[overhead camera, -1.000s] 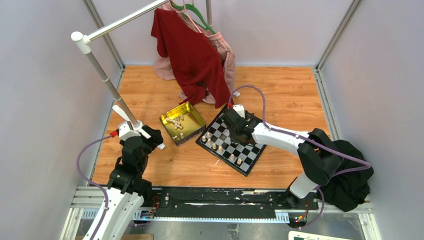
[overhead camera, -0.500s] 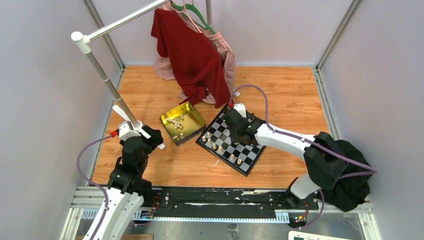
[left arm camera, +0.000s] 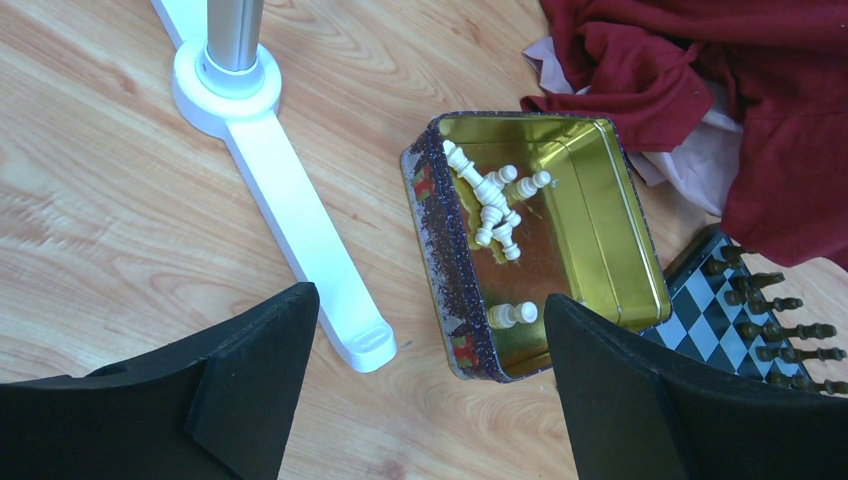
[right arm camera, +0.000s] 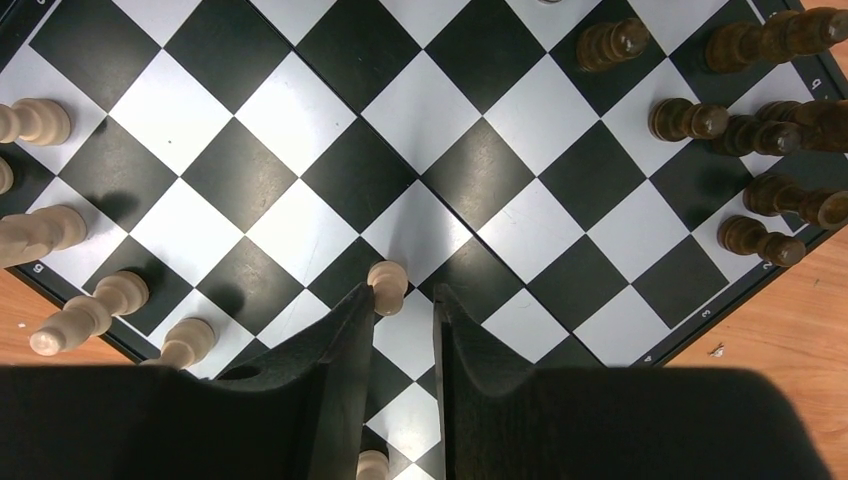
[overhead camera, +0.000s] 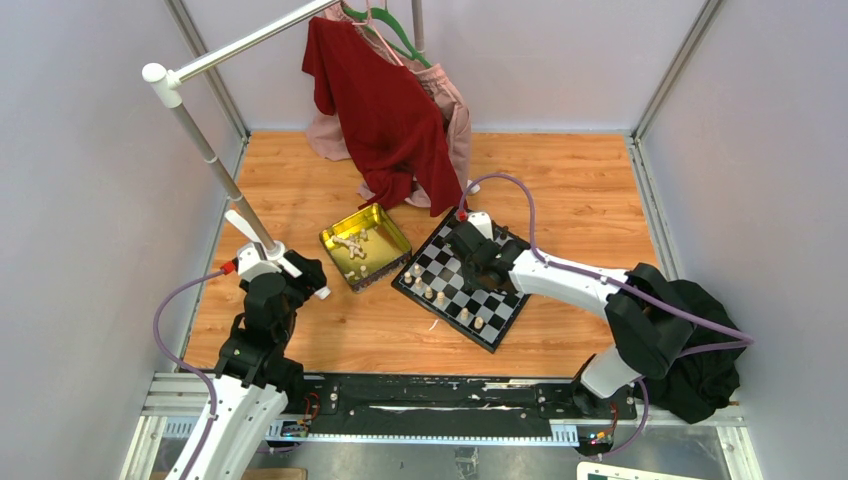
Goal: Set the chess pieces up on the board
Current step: Move the chess piece to the chessboard.
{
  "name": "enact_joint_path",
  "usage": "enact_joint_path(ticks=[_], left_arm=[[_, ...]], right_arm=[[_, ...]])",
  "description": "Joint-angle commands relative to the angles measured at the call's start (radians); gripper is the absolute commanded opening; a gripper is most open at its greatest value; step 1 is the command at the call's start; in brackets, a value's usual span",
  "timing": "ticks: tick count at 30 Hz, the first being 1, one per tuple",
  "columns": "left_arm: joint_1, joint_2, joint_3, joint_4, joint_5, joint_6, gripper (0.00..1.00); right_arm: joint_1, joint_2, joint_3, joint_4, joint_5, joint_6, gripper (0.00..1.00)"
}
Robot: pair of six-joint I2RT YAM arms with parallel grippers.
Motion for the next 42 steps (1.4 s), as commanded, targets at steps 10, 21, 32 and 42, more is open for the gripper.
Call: enact_joint_path(ticks=[10,21,32,42], left_arm=[[-0.002,-0.008,-0.003,0.013,0.003,0.012,0.89],[-0.002,-0.019,-0.004,0.004,0.0,0.012,0.89],[-0.002,-0.023,-0.003,0.0,0.0,0.012,0.89],[-0.002,-0.031,-0.005,-0.008,-0.003,0.012,0.89]], right_arm=[[0.015,0.022,-0.017,0.004,-0.038,0.005,0.2],[0.051,0.0,-0.002,-0.014,-0.032,-0.036,0.0],[0.12,-0.005,0.022,-0.059,-0.022,-0.049,0.0],[0.137,0.006,0.032,-0.061,-0.039,-0.047,0.0]])
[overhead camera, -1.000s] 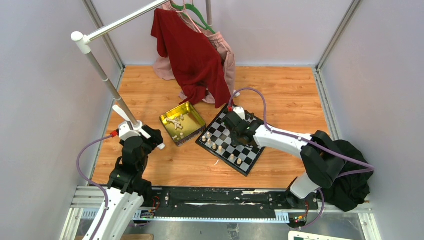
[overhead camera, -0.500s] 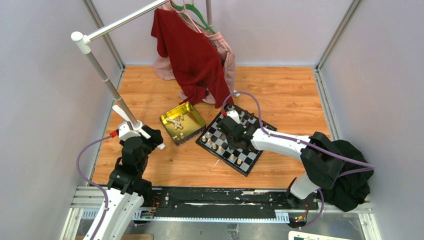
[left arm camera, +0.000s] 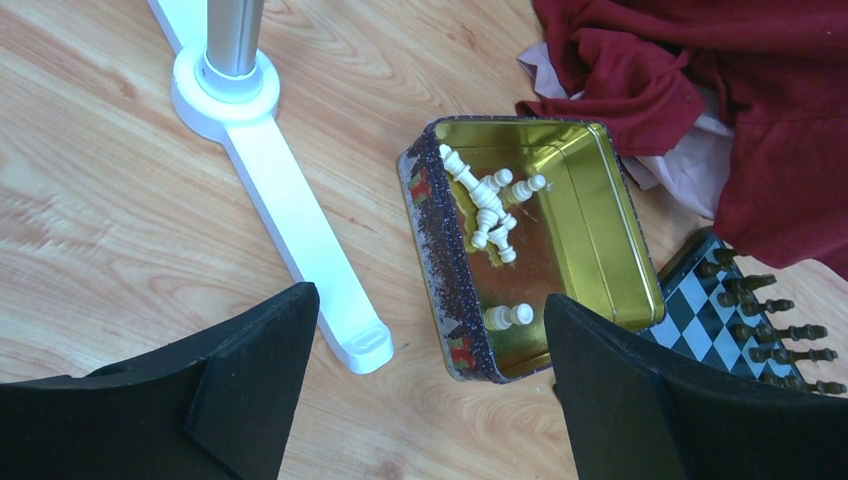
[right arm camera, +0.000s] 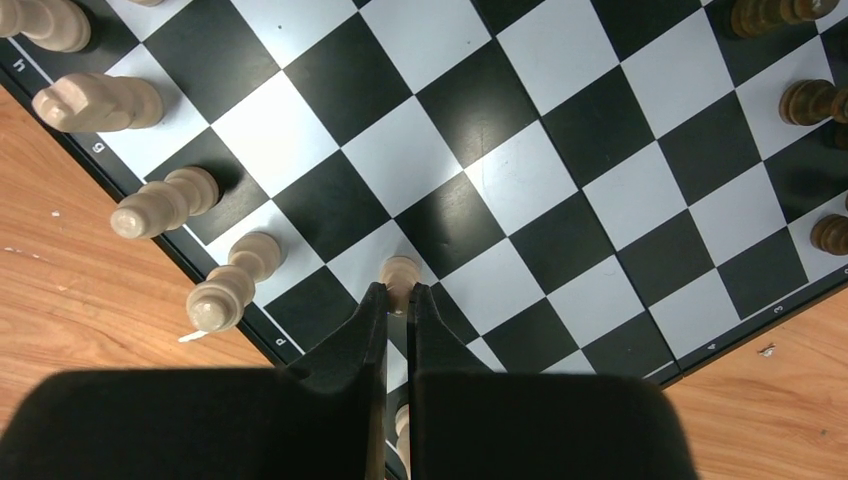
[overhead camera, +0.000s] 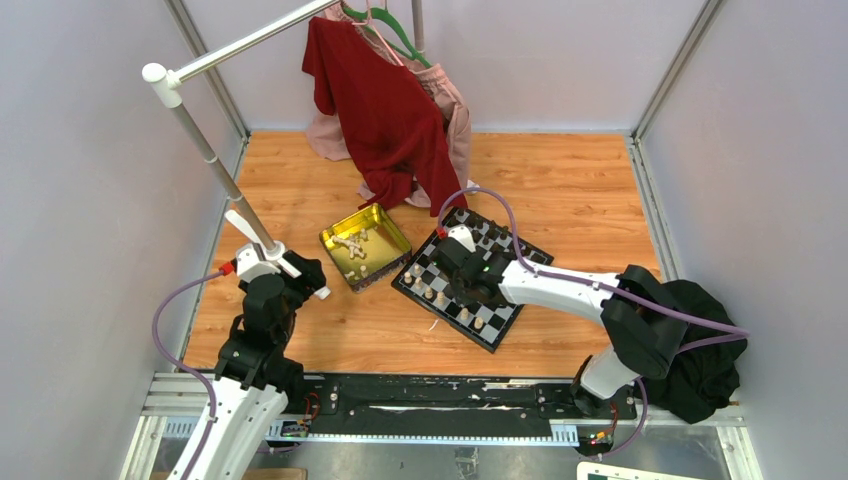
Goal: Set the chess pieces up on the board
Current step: Move the chess piece to the chessboard.
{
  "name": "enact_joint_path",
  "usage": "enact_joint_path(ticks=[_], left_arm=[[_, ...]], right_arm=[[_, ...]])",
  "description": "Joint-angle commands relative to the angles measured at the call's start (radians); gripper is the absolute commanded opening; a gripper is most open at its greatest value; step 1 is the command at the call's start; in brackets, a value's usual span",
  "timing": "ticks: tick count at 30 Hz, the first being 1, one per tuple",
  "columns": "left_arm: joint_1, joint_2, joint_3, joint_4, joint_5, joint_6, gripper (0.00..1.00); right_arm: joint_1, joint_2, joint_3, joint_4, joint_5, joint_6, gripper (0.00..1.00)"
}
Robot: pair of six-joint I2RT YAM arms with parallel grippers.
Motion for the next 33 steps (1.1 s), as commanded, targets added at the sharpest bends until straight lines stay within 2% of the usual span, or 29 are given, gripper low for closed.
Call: enact_joint_path(ticks=[1,13,14,16,19,20,26,33], left_arm=[[-0.002,-0.016,-0.005,-0.006,-0.002,0.012,0.89],[-0.002,-0.021,-0.005,-0.01,-0.004,0.013,0.89],[-0.002,-0.021,-0.005,-0.01,-0.004,0.013,0.89],[-0.002,-0.021,-0.006,-0.011,-0.005,0.015,0.89],[-0.002,-0.02,-0.006,-0.008,-0.007,0.015,0.89],[-0.002,-0.018,-0.005,-0.008,-0.008,0.015,0.89],[-0.002,-0.015,0.01,-0.013,-0.019,0.013,0.9],[-0.002,0.014,0.024,0.006,-0.038,0.01,0.9]], right_arm=[[0.024,-0.009,0.03,-0.037,-0.007,-0.008,0.0],[0.037,0.003,0.04,-0.043,-0.006,-0.007,0.02],[0.038,0.003,0.041,-0.042,-0.004,-0.01,0.05],[0.038,0.002,0.041,-0.04,0.004,-0.015,0.23],[0.037,-0.007,0.046,-0.042,0.015,-0.028,0.44],[0.038,-0.01,0.05,-0.044,0.021,-0.033,0.47],[0.04,-0.043,0.111,-0.077,0.07,-0.069,0.48],[0.039,-0.003,0.292,-0.096,0.094,-0.192,0.48]])
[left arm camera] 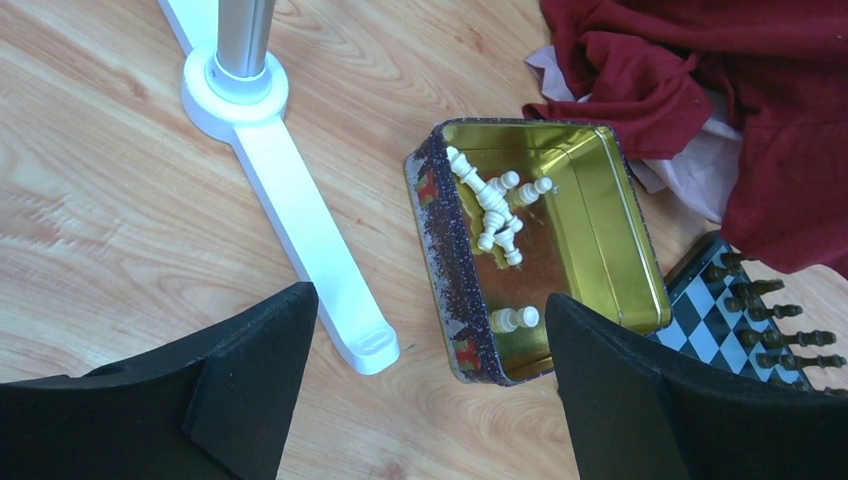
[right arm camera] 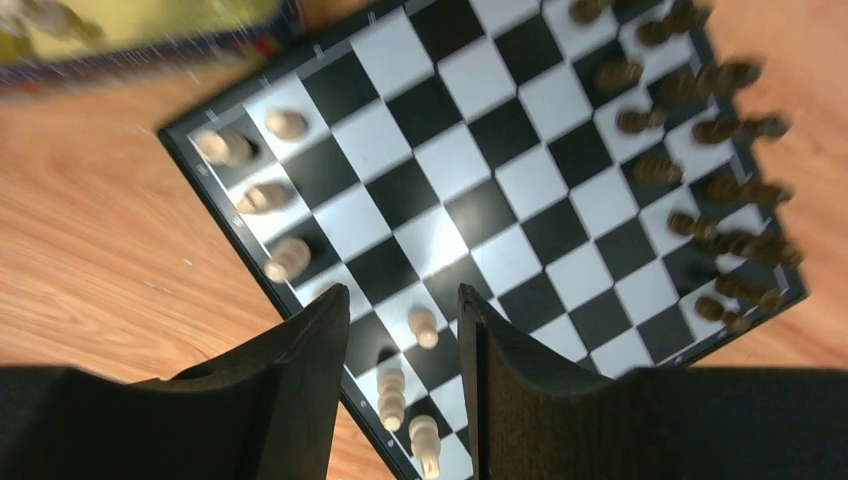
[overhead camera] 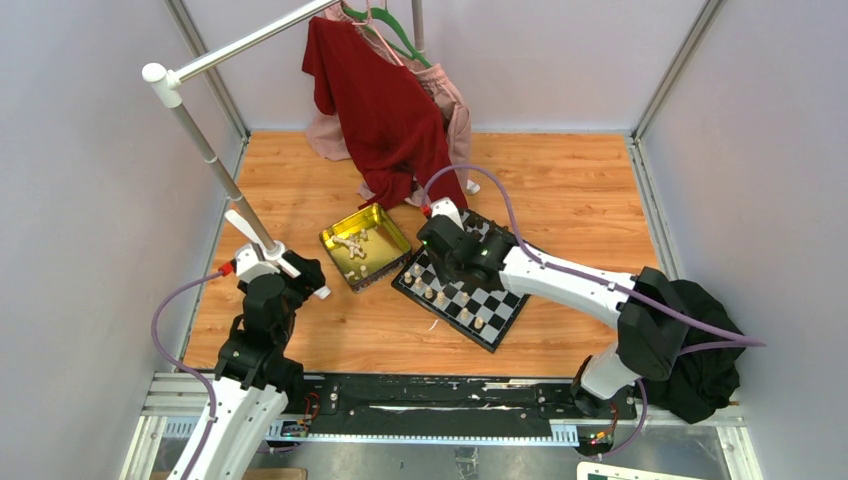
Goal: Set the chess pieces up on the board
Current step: Move the chess piece to the chessboard, then pick up the chess piece from the storage box.
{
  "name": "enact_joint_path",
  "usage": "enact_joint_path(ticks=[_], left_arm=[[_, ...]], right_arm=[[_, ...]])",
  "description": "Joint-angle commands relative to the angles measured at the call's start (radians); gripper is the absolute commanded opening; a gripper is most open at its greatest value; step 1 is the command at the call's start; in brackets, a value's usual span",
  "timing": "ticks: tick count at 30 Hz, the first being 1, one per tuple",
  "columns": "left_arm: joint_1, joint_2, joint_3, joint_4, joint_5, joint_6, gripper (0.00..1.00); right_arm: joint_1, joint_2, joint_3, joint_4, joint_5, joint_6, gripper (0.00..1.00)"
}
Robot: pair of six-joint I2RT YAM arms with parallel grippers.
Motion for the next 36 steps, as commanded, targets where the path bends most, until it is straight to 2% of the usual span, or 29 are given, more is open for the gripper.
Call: enact_joint_path(ticks=[1,7,12,16,24,36], left_arm=[[-0.002,0.032,0.027,0.02,-0.028,0.01,0.9],[-0.002,0.103,0.045,0.048,-0.052,0.004,0.93],[-0.002,0.133,0.051,0.066,-0.081,0.005,0.94],[-0.002,0.164,0.053,0.091,-0.086,0.001,0.95],[-0.002,0.185,0.048,0.119,-0.068,-0.018,0.95],[-0.002,0.155,0.039,0.114,-0.055,-0.015,0.95]], right_arm=[[0.014,0.031,0.143,-0.012,0.033,-0.125,0.48],[0.012,0.25,0.397,0.041,-0.085,-0.305,0.5],[0.009,0.499,0.66,0.043,-0.178,-0.416,0.46],[-0.005,0.632,0.783,0.074,-0.252,-0.485,0.43],[-0.04,0.744,0.822,0.233,-0.34,-0.526,0.4],[-0.084,0.87,0.902,0.3,-0.408,-0.5,0.38]])
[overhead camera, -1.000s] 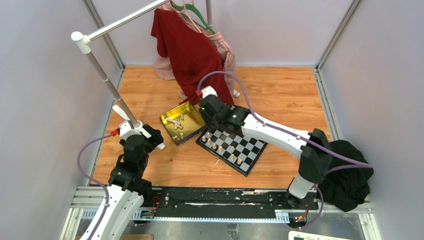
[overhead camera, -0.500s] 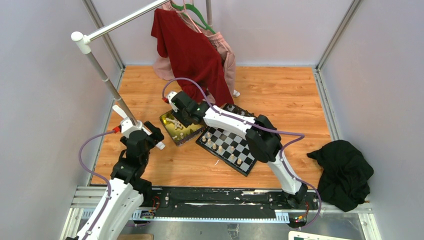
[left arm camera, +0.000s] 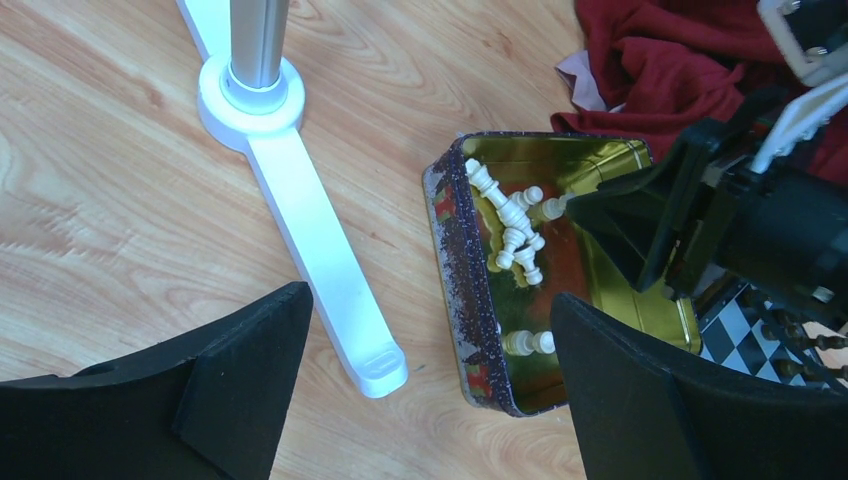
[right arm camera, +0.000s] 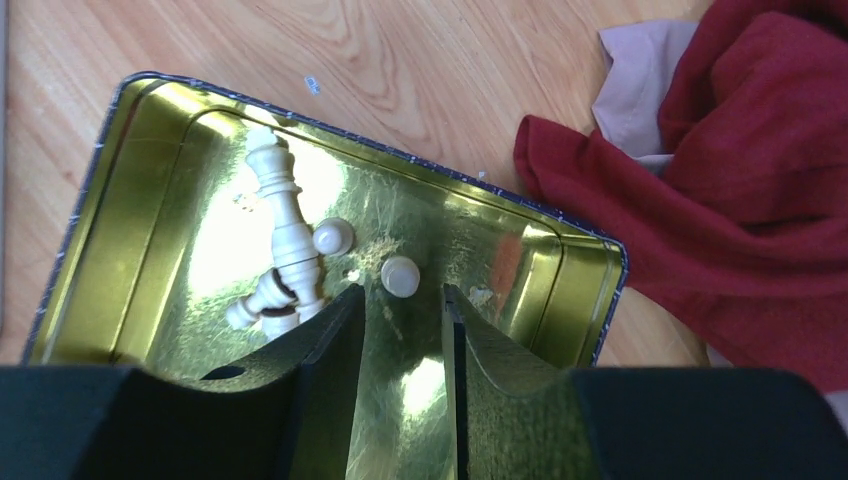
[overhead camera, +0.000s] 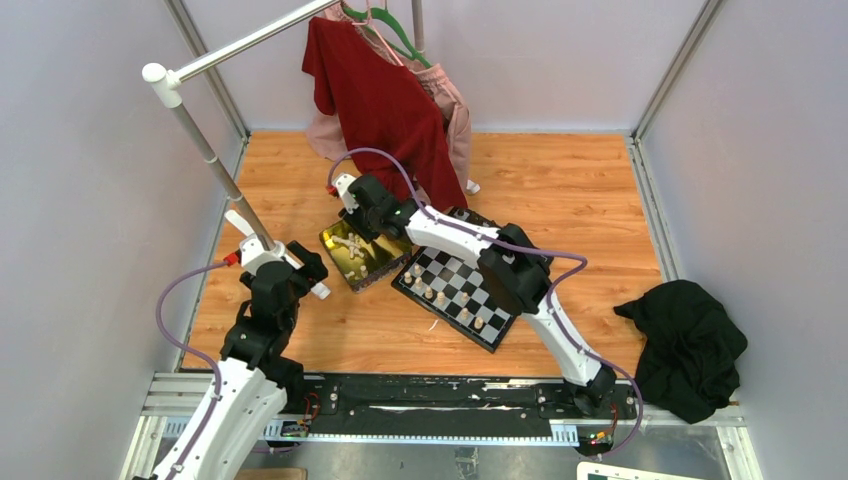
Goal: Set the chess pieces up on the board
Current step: Pick up the chess piece from the storage box.
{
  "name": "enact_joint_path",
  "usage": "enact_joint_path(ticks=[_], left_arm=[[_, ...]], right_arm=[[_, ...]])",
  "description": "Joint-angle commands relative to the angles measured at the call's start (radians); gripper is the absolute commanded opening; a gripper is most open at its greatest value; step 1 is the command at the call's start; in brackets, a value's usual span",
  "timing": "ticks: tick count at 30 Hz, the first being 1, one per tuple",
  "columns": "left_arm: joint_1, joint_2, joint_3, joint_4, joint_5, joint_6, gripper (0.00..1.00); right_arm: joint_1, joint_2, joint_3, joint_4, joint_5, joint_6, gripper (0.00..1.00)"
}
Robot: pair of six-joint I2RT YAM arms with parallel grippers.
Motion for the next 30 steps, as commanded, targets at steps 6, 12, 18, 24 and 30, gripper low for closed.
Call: enact_joint_path(ticks=[6,12,18,24,30], left_arm=[[-0.002,-0.027,0.012,0.033,-0.011,-0.003,0.95],[-0.002,-0.017,0.0,0.045,-0.009,-0.007,0.95],[-0.002,-0.005,-0.004,0.056,-0.005,-0.01,0.95],[-0.002,0.001,-0.003,0.059,-0.003,-0.011,0.95],[-0.002,-0.007,-0.002,0.047,-0.004,-0.011,0.95]], right_arm=[[-0.034,0.075,0.064,0.049,-0.074,0.019,0.36],[-0.048,0.099,0.097,0.037,-0.1,0.024,0.27],[-0.056,0.103,0.097,0.037,-0.127,0.03,0.28],[-0.059,0.109,0.109,0.028,-0.15,0.032,0.16],[-0.058,0.084,0.094,0.028,-0.167,0.03,0.0]])
